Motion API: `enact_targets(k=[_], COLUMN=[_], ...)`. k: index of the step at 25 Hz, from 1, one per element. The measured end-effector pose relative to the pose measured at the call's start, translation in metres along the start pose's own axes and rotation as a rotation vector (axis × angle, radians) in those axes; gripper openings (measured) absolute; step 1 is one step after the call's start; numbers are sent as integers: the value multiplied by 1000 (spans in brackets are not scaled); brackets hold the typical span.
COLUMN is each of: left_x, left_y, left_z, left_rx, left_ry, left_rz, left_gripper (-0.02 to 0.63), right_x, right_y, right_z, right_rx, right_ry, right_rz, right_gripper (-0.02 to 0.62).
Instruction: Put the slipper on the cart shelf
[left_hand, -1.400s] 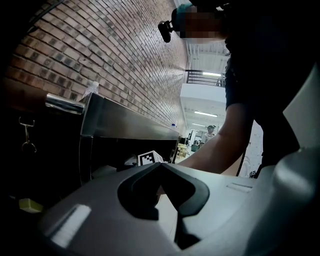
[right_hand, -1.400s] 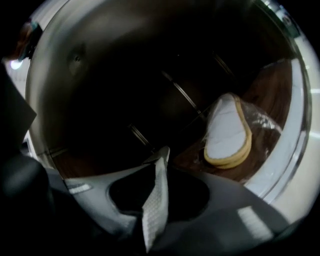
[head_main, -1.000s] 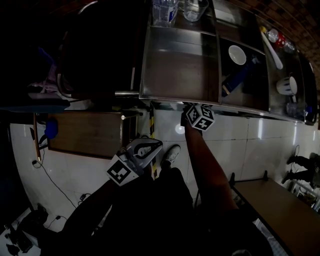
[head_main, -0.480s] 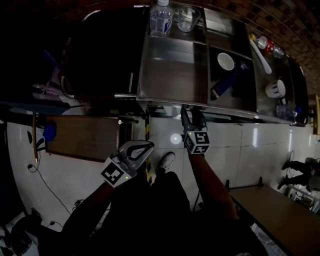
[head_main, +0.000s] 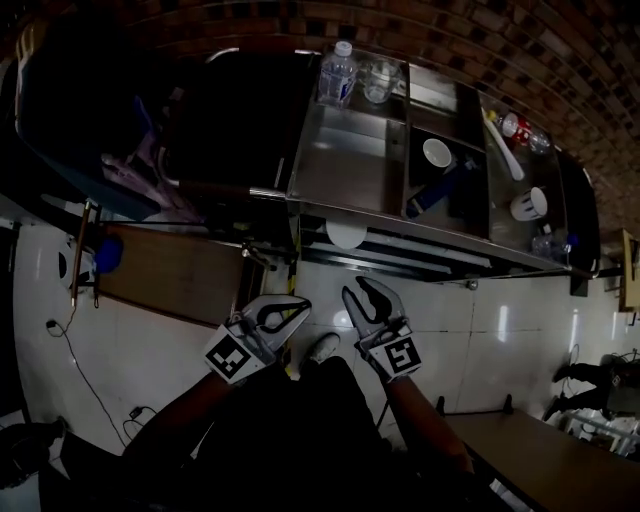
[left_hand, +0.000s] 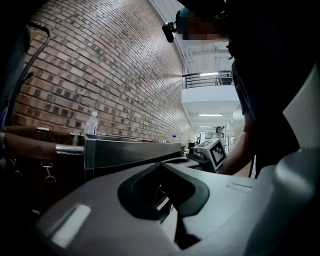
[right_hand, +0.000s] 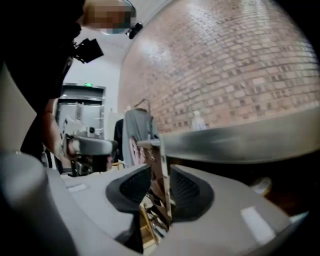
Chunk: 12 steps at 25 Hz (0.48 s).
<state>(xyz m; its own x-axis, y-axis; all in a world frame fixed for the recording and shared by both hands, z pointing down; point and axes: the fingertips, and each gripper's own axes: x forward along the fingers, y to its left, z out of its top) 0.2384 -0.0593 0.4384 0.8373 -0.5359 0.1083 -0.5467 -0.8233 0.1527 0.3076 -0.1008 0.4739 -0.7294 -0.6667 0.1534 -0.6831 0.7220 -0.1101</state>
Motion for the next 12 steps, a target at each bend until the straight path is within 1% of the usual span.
enact_targets(k=[3,5,8,10,12], left_x=[-8,-15,-27,-31,-34], left_y=[-16,-27,-38,-44,-50], left_z=[9,13,16,20,21], left_rx=[27,34,24,28,31], left_ry=[-24,-31,-29,-40,-42], left_rz=[23,40,69,87,100], left_gripper=[6,6,6,6,6], right_x=[-13,-22,-34,-40,-44], right_y=[33,54,81,92,98], right_z=[28,39,48,49,48], right_rx=[-49,-66,-82,-83,-78], right_ry=[-41,-50,-49,-48,-51], right_rz=[84,139,211,248,267], right_gripper=[106,87,26,12,2])
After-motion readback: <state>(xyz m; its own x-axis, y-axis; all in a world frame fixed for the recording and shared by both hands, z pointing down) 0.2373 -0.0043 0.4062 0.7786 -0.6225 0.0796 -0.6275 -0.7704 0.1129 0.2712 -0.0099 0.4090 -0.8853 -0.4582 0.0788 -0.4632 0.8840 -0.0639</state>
